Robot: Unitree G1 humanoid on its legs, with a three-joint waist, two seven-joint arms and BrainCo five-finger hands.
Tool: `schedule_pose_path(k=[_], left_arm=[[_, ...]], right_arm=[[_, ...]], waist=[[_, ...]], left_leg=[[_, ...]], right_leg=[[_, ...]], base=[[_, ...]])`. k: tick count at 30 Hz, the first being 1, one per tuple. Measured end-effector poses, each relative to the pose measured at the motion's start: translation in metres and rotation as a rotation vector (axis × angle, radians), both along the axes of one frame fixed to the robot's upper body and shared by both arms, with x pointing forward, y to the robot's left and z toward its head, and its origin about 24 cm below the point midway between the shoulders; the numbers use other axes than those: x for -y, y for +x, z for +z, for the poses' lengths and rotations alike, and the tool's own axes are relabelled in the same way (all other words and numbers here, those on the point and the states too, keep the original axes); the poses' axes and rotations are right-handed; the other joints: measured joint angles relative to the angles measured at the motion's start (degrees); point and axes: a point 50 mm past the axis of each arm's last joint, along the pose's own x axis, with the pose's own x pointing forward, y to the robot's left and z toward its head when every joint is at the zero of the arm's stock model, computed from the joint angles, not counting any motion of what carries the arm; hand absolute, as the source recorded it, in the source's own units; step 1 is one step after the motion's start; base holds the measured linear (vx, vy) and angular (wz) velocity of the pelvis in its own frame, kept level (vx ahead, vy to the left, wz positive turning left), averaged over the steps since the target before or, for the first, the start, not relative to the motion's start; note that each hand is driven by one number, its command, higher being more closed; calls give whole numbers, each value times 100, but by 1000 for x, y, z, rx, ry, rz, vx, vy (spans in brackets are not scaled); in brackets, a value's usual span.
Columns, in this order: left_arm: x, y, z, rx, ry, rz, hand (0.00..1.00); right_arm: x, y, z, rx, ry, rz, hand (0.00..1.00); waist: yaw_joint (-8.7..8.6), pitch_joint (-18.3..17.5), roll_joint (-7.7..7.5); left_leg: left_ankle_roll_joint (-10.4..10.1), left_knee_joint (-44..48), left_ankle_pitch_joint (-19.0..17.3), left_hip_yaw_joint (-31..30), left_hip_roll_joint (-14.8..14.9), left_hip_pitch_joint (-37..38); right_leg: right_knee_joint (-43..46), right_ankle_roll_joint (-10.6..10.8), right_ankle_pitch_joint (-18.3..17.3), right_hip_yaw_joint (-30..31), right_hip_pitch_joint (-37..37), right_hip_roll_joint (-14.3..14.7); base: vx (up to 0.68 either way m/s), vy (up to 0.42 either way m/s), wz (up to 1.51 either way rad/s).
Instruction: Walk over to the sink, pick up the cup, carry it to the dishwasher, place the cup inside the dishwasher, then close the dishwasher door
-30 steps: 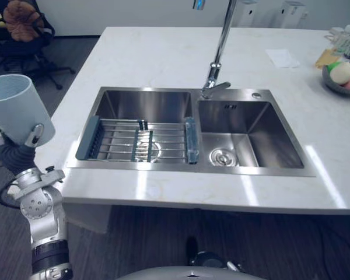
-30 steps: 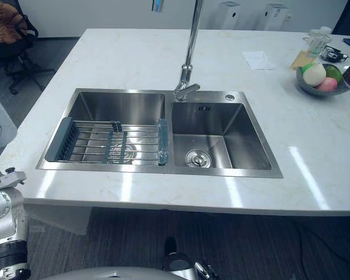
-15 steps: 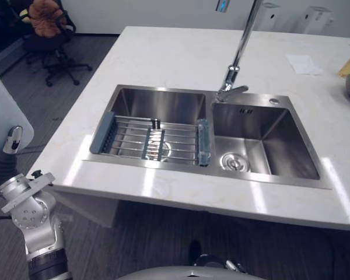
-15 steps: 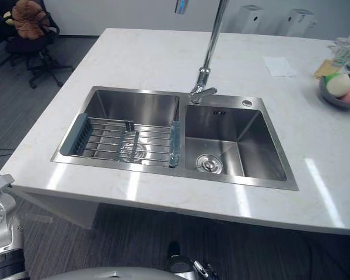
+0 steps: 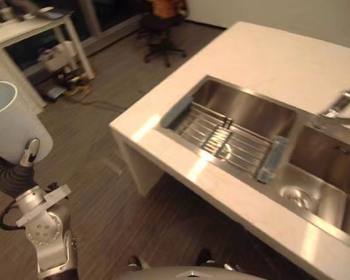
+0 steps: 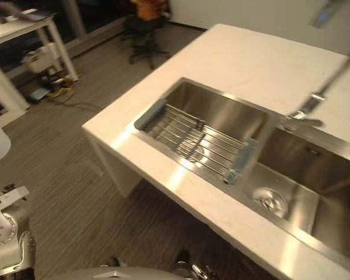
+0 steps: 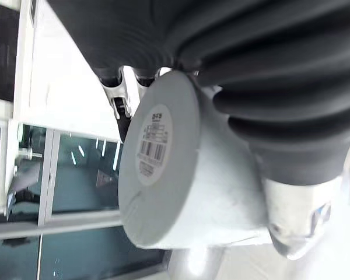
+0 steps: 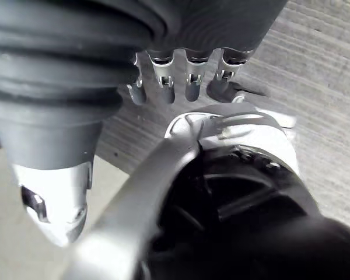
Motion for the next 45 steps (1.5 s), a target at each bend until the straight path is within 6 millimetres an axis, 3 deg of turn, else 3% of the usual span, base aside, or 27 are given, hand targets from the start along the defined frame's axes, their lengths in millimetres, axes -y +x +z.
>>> schedule_pose_path(k=[1,2,3,5,6,9,10,12,13,15,16,17,18,19,20,21,24,26,28,31,33,34,35,36,37,39,45], left_arm=[[-1,-3,-3,-4,-23,0,100],[1,-4,-5,0,-40,-25,100],[2,-3,-5,4,-42,-33,100],[5,-3,1,51,-49,-92,100],[7,-2,3,66,-52,-115,100],[17,2,5,77,-33,-206,100],[19,2,5,78,-24,-221,100],[17,-5,8,94,-28,-217,100],[17,-8,11,106,-27,-213,100],[18,-8,14,117,-24,-216,100],[19,-7,13,109,-27,-223,100],[25,-2,11,102,-35,-260,100],[30,2,11,100,-37,-286,100],[39,11,10,100,-28,-334,100],[43,15,10,102,-23,-360,100],[54,25,7,87,-10,-424,100],[60,33,-5,35,-34,-456,100],[65,36,-3,43,-34,-479,100],[75,43,4,67,-28,-531,100],[93,52,14,83,7,-623,100],[106,57,20,87,37,-684,100],[109,56,24,89,51,-702,100],[109,54,30,105,62,-708,100],[107,52,34,117,73,-705,100],[104,48,37,133,55,-683,100],[100,45,43,149,61,-669,100],[104,41,49,190,92,-705,100]], right_arm=[[7,4,3,13,-20,3,0],[19,8,8,43,-60,-1,0],[21,8,9,45,-63,-10,0],[15,10,7,65,-47,-36,0],[13,9,6,67,-39,-55,0],[11,5,2,44,-19,-103,0],[11,6,1,43,-12,-116,0],[9,12,1,57,-6,-113,0],[7,16,1,61,3,-111,0],[8,18,1,66,1,-121,0],[13,19,4,83,-13,-140,0],[20,13,6,97,-31,-184,0],[22,12,8,117,-37,-213,0],[18,6,6,119,-30,-230,0],[12,1,4,107,-18,-233,0],[-8,-15,-3,76,31,-280,0],[-23,-23,-7,43,64,-277,0],[-27,-18,-7,43,61,-231,0],[-33,-14,-6,50,58,-173,0],[-40,-14,-6,39,69,-103,0],[-47,-18,-6,28,88,-85,0],[-53,-24,-8,6,106,-91,0],[-60,-30,-9,-11,126,-102,0],[-63,-34,-10,-24,134,-103,0],[-60,-26,-10,-16,132,-90,0],[-53,-8,-6,31,109,-23,0],[-49,10,-1,100,100,-1,0]], waist=[[64,5,36],[-1,-33,152],[-28,-41,154],[-105,-95,76],[-124,-98,69],[-195,-35,143],[-174,53,52],[-112,102,20],[-95,138,-46],[-68,255,9],[-83,322,83],[-148,328,120],[-219,326,207],[-322,334,237],[-349,365,206],[-362,403,37],[-362,468,-36],[-407,457,-44],[-467,441,-82],[-521,390,-171],[-551,380,-268],[-575,347,-415],[-597,232,-652],[-586,167,-756],[-458,194,-530],[-466,165,-359],[-495,68,-282]], left_leg=[[33,476,51,292,159,8],[-236,540,574,548,214,168],[-275,515,610,600,189,184],[-629,-68,885,652,-65,249],[-699,-420,987,643,-171,334],[-1132,-437,509,1038,-161,552],[-1192,-504,503,1052,-323,664],[-1081,-513,328,1010,-609,681],[-932,-437,222,897,-754,607],[-716,-141,14,707,-853,401],[-604,-45,-57,494,-929,293],[-460,-70,-10,86,-1068,173],[-401,-80,29,-147,-1098,150],[-309,-204,172,-626,-1164,55],[-266,-317,274,-892,-1239,49],[-219,-800,502,-1462,-1545,159],[-123,-1203,464,-1642,-1639,532],[-17,-1244,391,-1552,-1580,699],[-45,-982,179,-1272,-1452,822],[-407,-718,-81,-1551,-1429,1016],[-612,-516,-211,-1909,-1443,1121],[-858,-320,-376,-2185,-1500,1173],[-943,-135,-630,-2235,-1596,1190],[-847,6,-834,-2187,-1619,1200],[-905,411,-1157,-2127,-1319,1163],[-1139,757,-1369,-1906,-972,1144],[-1189,650,-1525,-1724,-803,1349]], right_leg=[[119,-25,-2,-27,7,-91],[303,69,-54,-200,155,-161],[334,78,-52,-261,178,-180],[392,124,-70,-623,289,-386],[390,157,-39,-791,299,-423],[450,315,113,-1414,522,-534],[516,376,196,-1530,682,-728],[637,397,322,-1528,755,-1000],[689,297,458,-1543,756,-1178],[884,107,754,-1542,728,-1396],[1201,-126,946,-1346,670,-1571],[1893,-616,857,-750,449,-1752],[2169,-547,357,-347,340,-1675],[2403,-259,-664,471,229,-1202],[2421,-180,-991,870,201,-910],[2372,-121,-1592,1753,44,-242],[2393,-103,-1923,2323,-359,519],[2403,-77,-1920,2622,-781,853],[2285,-19,-1753,2937,-1255,1088],[1791,-66,-1090,3478,-1612,1351],[1624,-79,-678,3789,-1635,1382],[1599,-115,-350,3948,-1537,1263],[1834,-286,163,4018,-1391,966],[1921,-32,-124,4047,-1278,834],[2173,-110,-390,3917,-1222,1009],[2488,-205,-812,3616,-1156,1060],[2921,-304,-1284,3520,-1159,1166]], base=[[49,222,65],[88,198,47],[64,163,81],[-7,155,82],[-25,195,93],[-13,255,96],[-40,304,49],[-101,348,32],[-135,372,45],[-118,338,62],[-47,301,109],[-12,278,137],[42,218,189],[35,113,177],[26,44,257],[21,-32,200],[94,-25,128],[159,27,61],[219,14,30],[323,-24,38],[407,-100,110],[391,-179,153],[381,-211,163],[384,-262,120],[309,-259,85],[276,-244,64],[73,-118,7]])
